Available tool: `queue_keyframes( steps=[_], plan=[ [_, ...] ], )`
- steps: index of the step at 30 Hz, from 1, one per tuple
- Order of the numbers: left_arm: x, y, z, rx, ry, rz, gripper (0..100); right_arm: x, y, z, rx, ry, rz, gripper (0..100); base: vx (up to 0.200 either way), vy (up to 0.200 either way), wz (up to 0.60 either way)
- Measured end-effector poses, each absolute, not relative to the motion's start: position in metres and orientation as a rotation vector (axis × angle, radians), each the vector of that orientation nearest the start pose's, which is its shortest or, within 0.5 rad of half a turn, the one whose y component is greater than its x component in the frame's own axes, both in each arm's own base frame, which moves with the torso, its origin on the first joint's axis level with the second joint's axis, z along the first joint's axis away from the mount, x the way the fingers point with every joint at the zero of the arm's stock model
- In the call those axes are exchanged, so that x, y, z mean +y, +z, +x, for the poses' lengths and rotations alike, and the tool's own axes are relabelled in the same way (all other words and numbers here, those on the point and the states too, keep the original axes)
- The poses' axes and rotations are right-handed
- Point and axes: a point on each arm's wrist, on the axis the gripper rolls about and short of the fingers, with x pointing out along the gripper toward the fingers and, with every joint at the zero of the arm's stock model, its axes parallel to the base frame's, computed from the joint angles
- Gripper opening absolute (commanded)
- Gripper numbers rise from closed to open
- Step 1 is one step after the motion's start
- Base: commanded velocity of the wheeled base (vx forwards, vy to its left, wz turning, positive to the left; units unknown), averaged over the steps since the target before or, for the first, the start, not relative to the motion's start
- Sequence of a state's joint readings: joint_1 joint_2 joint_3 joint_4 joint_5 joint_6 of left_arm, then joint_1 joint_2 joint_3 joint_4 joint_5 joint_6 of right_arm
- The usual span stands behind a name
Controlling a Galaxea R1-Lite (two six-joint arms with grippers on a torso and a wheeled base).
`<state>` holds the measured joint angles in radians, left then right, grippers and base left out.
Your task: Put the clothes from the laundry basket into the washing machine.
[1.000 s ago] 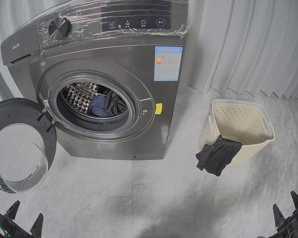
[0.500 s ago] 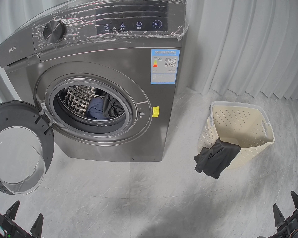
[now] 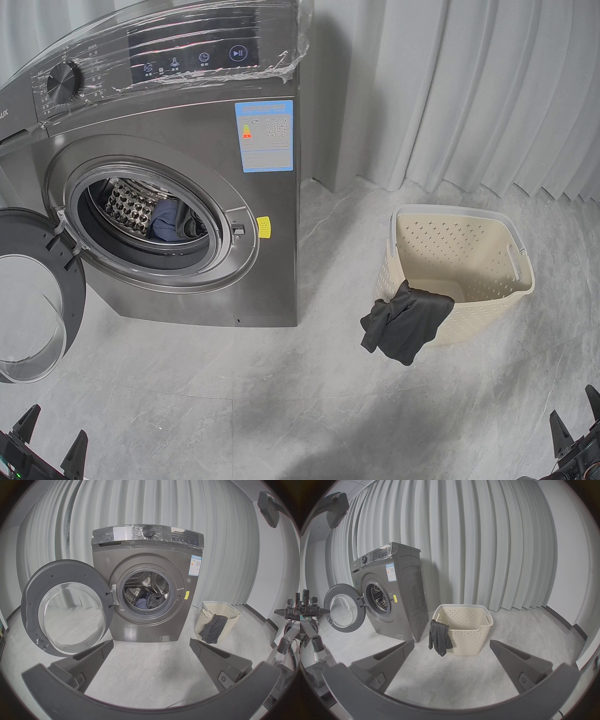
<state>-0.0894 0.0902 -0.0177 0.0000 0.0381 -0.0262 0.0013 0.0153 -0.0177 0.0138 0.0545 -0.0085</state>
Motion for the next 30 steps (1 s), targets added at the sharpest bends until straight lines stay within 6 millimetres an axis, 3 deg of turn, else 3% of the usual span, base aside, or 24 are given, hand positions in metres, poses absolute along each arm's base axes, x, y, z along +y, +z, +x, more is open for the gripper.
queue_keyframes(
  steps=[21,30],
  plan=[
    [0.0023,0.0823,-0.0167,0.073,-0.050,-0.026,100,0.0012,0.0793,-0.0229,0.012,0.056,-0.009,100,0.000,0.000,0.00],
    [0.0024,0.0823,-0.0167,0.073,-0.050,-0.026,100,0.0012,0.0793,-0.0229,0.012,0.056,-0.009,100,0.000,-0.200,0.00]
  ],
)
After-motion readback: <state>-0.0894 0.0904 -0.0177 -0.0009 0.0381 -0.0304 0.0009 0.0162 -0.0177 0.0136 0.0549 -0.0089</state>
